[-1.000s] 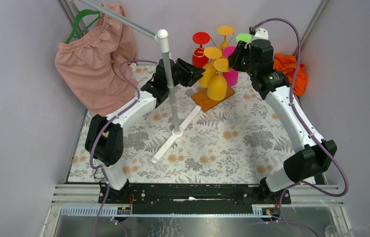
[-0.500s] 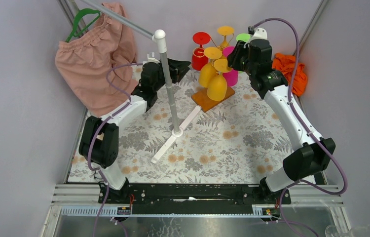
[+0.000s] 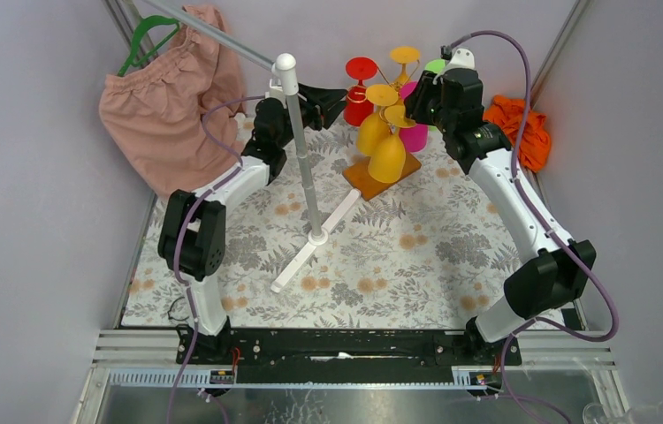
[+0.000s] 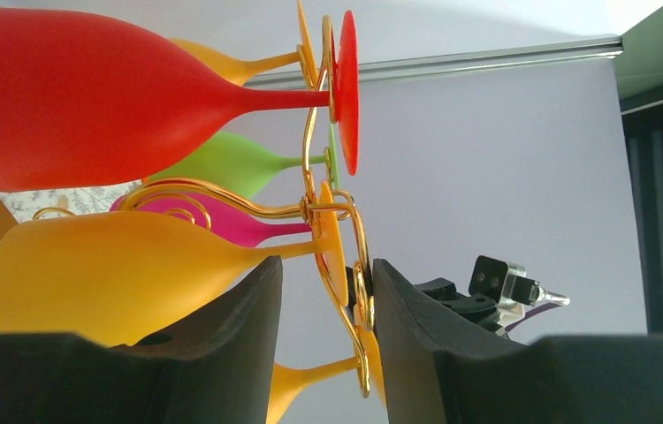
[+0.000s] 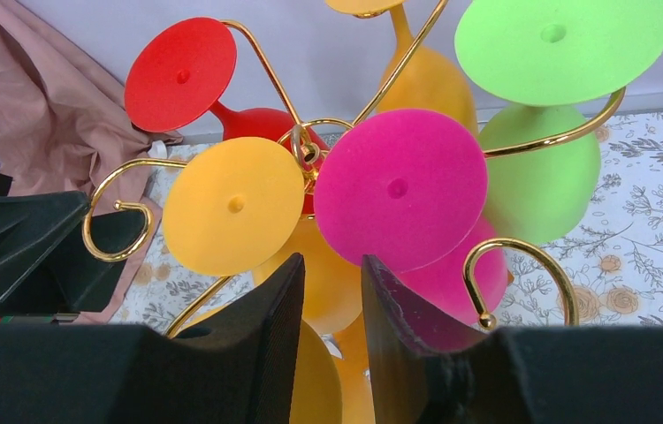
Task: Take the wine glass off the wine glass rack
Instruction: Move the wine rack to the center of the board.
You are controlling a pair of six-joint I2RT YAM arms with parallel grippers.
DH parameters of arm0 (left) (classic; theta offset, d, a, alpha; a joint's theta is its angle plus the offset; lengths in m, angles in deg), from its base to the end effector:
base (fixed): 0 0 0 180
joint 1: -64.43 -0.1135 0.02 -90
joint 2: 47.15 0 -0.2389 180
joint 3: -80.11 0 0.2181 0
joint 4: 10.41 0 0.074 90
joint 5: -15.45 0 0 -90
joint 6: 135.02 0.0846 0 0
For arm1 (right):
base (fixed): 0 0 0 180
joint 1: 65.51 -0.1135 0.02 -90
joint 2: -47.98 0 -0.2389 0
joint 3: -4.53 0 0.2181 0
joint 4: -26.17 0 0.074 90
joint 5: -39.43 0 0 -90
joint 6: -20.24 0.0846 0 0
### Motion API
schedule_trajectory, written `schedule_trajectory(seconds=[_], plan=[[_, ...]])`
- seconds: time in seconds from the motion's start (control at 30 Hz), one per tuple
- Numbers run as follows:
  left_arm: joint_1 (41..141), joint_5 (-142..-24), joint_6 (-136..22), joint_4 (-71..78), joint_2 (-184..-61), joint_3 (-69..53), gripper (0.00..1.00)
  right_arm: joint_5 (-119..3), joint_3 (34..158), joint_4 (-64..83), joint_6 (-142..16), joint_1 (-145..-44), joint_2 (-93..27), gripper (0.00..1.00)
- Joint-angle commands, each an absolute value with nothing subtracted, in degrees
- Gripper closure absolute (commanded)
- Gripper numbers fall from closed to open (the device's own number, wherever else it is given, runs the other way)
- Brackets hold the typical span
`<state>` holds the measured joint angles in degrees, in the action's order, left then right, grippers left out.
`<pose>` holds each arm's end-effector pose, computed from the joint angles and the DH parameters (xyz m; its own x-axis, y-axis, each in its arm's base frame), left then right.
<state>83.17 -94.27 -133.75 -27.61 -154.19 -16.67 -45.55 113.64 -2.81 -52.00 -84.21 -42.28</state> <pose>0.4237 -0.1739 0.3216 -0.6169 -0.7845 -0.0628 0.1281 -0.0214 -0.9915 0.3654 0.1159 0.3950 -0.2312 0.2425 -0.9422 -0.1756 0.9421 0.2856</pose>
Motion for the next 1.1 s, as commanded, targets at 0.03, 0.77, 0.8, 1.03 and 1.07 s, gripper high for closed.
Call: schedule_trajectory(seconds=[0.03, 0.77, 0.8, 1.03, 1.07], plan=[[84.14, -98.86, -136.67, -32.41, -157.23, -19.82, 0.51, -43.5, 115.81, -4.59, -52.98, -83.99, -43.6, 0.62], [83.04, -101.33, -137.66, -29.81, -161.49, -26.29, 0.77, -41.52, 113.76, -3.21, -53.24, -83.99, -41.23, 0.62], [82.84, -101.54, -137.54, -29.37, -161.86, -26.95, 0.79, -41.36, 113.71, -3.19, -53.16, -84.0, -41.18, 0.62], [82.12, -102.69, -136.27, -27.26, -164.37, -31.08, 0.88, -41.01, 113.07, -3.07, -52.93, -83.97, -40.92, 0.62], [81.97, -102.9, -136.26, -27.34, -164.87, -31.38, 0.89, -40.86, 112.97, -3.06, -52.86, -83.99, -40.88, 0.62]])
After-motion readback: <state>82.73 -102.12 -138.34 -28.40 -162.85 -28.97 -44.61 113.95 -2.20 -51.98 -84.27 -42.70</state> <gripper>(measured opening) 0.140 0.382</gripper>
